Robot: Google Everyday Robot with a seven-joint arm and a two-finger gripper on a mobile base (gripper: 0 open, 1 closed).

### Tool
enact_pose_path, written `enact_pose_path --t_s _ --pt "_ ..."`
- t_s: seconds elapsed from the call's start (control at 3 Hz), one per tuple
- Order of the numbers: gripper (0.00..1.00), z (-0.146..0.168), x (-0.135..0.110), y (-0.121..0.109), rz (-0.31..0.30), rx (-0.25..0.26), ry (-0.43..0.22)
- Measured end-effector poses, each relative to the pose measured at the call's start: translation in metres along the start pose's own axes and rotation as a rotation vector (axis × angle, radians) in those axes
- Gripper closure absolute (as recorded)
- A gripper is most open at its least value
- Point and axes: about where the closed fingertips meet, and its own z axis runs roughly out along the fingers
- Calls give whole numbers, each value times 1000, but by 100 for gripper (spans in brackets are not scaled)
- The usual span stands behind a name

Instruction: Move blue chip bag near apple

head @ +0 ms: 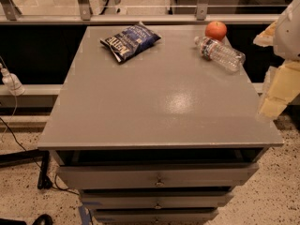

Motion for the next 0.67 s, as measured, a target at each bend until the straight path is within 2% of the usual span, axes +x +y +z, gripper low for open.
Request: enact_pose_path --t_s 0.33,0.67 --pt "0 -1 -1 0 0 3 -2" --pt "0 1 -28 -7 -39 29 -73"
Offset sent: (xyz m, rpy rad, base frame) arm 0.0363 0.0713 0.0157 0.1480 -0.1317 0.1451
